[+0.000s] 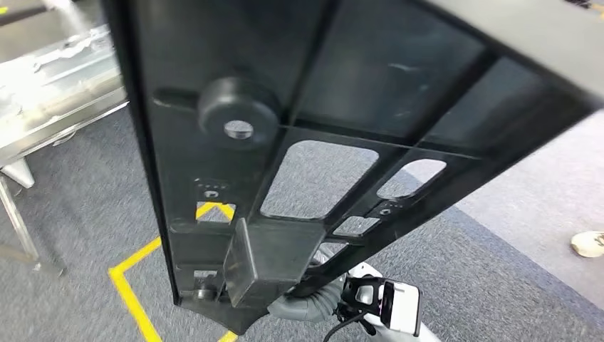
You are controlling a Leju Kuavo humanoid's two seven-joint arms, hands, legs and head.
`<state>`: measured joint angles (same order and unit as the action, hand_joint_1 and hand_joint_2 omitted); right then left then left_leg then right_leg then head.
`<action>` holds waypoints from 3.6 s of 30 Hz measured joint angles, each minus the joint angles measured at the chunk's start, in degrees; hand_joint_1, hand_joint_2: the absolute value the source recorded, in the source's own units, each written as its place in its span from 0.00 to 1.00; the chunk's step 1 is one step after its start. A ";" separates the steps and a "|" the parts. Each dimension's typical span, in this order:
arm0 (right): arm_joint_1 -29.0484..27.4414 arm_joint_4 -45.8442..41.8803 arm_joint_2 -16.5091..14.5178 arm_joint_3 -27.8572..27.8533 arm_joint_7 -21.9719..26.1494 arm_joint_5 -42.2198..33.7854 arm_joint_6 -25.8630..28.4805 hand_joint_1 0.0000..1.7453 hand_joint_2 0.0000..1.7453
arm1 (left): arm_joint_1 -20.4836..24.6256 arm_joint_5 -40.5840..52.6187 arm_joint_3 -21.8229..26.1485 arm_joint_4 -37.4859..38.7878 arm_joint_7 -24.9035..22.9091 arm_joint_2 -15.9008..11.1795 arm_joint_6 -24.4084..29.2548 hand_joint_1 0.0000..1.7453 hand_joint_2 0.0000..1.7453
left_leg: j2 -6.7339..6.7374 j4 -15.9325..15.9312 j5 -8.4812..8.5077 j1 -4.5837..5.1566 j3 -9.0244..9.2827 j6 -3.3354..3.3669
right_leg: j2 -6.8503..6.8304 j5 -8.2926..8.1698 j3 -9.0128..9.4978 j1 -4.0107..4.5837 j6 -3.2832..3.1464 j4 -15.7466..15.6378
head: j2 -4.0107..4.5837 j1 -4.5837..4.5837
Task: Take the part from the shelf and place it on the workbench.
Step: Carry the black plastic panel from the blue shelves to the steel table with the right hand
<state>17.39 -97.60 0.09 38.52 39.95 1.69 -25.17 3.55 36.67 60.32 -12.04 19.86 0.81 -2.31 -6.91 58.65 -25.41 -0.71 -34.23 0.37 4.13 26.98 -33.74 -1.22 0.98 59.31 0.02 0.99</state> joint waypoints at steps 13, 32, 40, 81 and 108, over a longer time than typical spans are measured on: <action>-0.41 0.63 -0.07 -0.16 0.00 0.24 0.48 1.00 1.00 | -0.42 0.79 0.09 0.00 0.31 0.29 -1.16 0.00 0.00 | 9.15 3.61 -0.83 0.24 -1.67 -1.48 | -9.10 0.73 2.14 0.75 -1.73 -1.48 | 0.00 0.01; 0.18 1.10 0.21 3.29 0.00 0.75 4.25 1.00 1.00 | -0.09 0.13 1.03 0.00 0.25 0.74 -1.74 0.00 0.00 | -1.42 -0.67 0.37 0.07 -0.22 -0.15 | -0.48 0.05 0.84 0.58 -0.62 -1.00 | 0.00 0.01; 0.79 1.46 0.17 4.24 -0.02 0.37 3.90 1.00 1.00 | 0.12 0.00 1.68 0.00 0.50 0.85 -1.90 0.00 0.00 | 6.48 15.26 -6.30 -0.40 -8.33 -2.28 | -6.97 0.22 2.06 0.44 -2.06 -2.19 | 0.00 0.03; 0.51 0.87 -0.51 3.51 0.01 -1.85 1.75 1.00 1.00 | -0.18 1.75 2.77 -0.13 2.97 0.81 -5.73 0.00 0.00 | 6.68 -0.98 -0.78 -0.05 1.15 0.91 | -4.58 3.77 3.29 0.42 0.94 1.39 | 0.00 0.00; -0.64 0.27 -0.96 2.60 0.00 -1.55 2.42 1.00 1.00 | -0.30 2.82 2.64 -0.15 3.15 0.87 -5.94 0.00 0.00 | 7.19 0.16 1.33 -0.10 -2.44 -1.00 | -4.19 4.45 7.42 0.79 -0.39 -2.58 | -0.01 -0.01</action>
<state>16.75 -97.33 -0.87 41.11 39.94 0.14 -22.75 3.25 39.50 62.96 -12.20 23.01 1.68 -8.25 0.29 58.81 -24.08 -0.81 -36.66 -0.63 -0.07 31.43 -26.33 -0.44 0.59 56.73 0.02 0.99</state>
